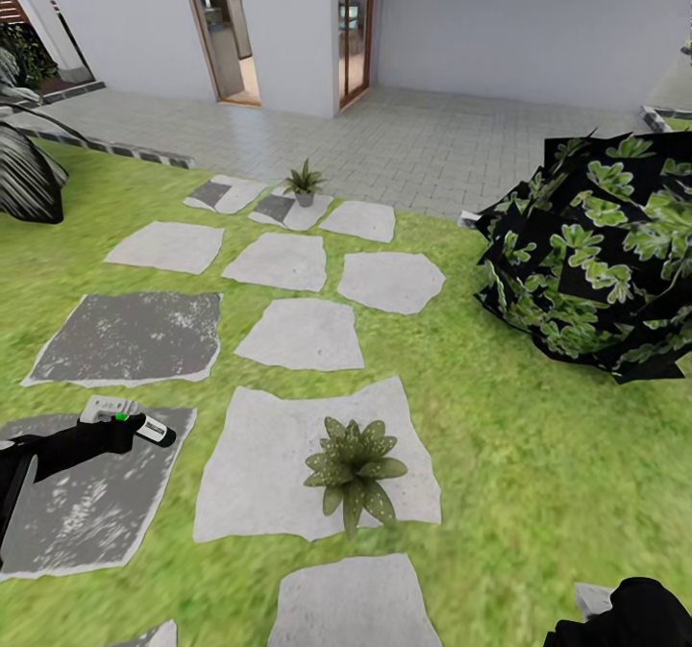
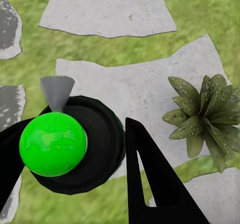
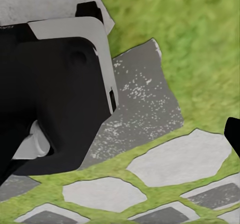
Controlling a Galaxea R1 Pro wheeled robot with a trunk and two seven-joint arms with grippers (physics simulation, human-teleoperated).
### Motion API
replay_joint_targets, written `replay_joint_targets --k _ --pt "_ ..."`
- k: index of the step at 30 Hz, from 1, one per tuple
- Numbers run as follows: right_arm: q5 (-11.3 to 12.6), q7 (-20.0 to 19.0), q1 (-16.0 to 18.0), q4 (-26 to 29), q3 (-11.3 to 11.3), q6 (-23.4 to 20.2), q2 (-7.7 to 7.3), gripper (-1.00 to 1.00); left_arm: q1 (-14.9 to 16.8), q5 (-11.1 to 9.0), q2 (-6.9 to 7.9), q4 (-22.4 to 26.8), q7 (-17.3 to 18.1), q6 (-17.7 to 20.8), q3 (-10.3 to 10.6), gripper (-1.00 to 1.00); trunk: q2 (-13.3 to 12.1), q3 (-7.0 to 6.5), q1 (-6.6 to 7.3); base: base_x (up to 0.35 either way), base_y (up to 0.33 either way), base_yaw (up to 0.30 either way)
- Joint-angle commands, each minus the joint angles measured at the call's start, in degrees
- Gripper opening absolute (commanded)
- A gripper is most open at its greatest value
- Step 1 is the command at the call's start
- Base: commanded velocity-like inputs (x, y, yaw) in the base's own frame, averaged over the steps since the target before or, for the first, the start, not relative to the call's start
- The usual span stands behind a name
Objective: Pick up the pesticide atomizer in the garden and spray insectifuge to fully cover both potted plants in the garden.
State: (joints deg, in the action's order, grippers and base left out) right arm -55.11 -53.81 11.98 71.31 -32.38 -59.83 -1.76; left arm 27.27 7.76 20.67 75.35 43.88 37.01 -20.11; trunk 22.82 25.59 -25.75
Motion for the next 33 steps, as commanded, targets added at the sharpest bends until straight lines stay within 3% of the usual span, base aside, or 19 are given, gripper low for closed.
replay_joint_targets --k 1,10,13,14,15,17,19,20,23,25,26,28,29,30,33 --pt "-0.5 -0.6 0.1 0.1 0.0 -0.2 0.00 1.00 0.1 0.6 -0.02 0.1 0.6 0.2 -0.1 -1.00 0.1 -0.01 -0.03 0.000 0.000 0.000" --pt "-0.5 -0.6 0.1 0.1 0.0 -0.2 -0.07 1.00 0.1 0.9 0.14 0.3 0.3 0.6 -0.4 -1.00 0.1 -0.84 -0.03 0.000 0.000 0.000" --pt "-0.5 -0.6 0.1 0.1 0.0 -0.2 -0.08 1.00 2.7 1.2 0.29 0.4 0.4 2.3 0.0 -1.00 0.1 -1.11 -0.03 0.000 0.000 0.000" --pt "-0.5 -0.6 0.1 0.1 0.0 -0.2 -0.12 1.00 5.0 1.3 0.31 0.5 0.4 5.6 0.4 -1.00 0.1 -1.16 -0.03 0.000 0.000 0.000" --pt "-0.5 -0.5 0.1 0.1 0.0 -0.2 -0.18 1.00 7.8 1.3 0.34 0.6 0.5 10.4 1.7 -1.00 0.1 -1.18 -0.03 0.000 0.000 0.000" --pt "-0.5 -0.5 0.1 0.1 0.0 -0.2 -0.24 1.00 12.5 1.3 0.40 0.6 0.6 15.9 5.9 -1.00 0.1 -1.21 -0.03 0.000 0.000 0.000" --pt "-0.5 -0.5 0.1 0.1 0.0 -0.2 -0.29 1.00 17.9 1.2 0.52 0.5 0.7 18.9 14.5 -1.00 0.1 -1.22 -0.03 0.000 0.000 0.000" --pt "-0.5 -0.5 0.1 0.1 0.0 -0.2 -0.30 1.00 20.6 1.1 0.51 0.4 0.7 19.7 20.4 -1.00 0.1 -1.22 -0.03 0.000 0.000 0.000" --pt "-0.5 -0.4 0.1 0.1 0.0 -0.2 -0.32 1.00 26.8 1.0 0.51 0.1 0.8 20.4 31.4 -1.00 0.1 -1.22 -0.03 0.000 0.000 0.000" --pt "-0.5 -0.5 0.1 0.8 0.1 -0.2 -0.54 1.00 30.6 0.9 0.49 -0.1 1.3 20.6 35.9 -1.00 0.1 -1.22 -0.03 0.000 0.000 0.000" --pt "-0.5 -0.5 0.1 2.9 0.1 -0.2 -0.59 1.00 32.5 0.9 0.46 -0.3 3.4 20.6 37.3 -1.00 0.1 -1.22 -0.03 0.000 0.000 0.000" --pt "-0.5 -0.4 0.1 6.8 0.1 -0.2 -0.62 1.00 35.1 0.9 0.43 -0.6 8.5 20.6 38.4 -1.00 0.1 -1.22 -0.03 0.000 0.000 0.000" --pt "-0.5 -0.4 0.1 10.7 0.1 -0.2 -0.67 1.00 37.3 1.0 0.44 -0.7 14.4 20.5 38.8 -1.00 0.1 -1.22 -0.03 0.000 0.000 0.000" --pt "-0.5 -0.4 0.2 12.8 0.1 -0.2 -0.71 1.00 38.2 1.1 0.44 -0.7 18.2 20.5 38.9 -1.00 0.1 -1.22 -0.03 0.000 0.000 0.000" --pt "-0.5 -0.3 0.8 14.6 0.1 -0.2 -0.93 1.00 38.9 1.4 0.53 -0.7 24.4 20.5 39.1 -1.00 0.1 -1.22 -0.03 0.000 0.000 0.000"
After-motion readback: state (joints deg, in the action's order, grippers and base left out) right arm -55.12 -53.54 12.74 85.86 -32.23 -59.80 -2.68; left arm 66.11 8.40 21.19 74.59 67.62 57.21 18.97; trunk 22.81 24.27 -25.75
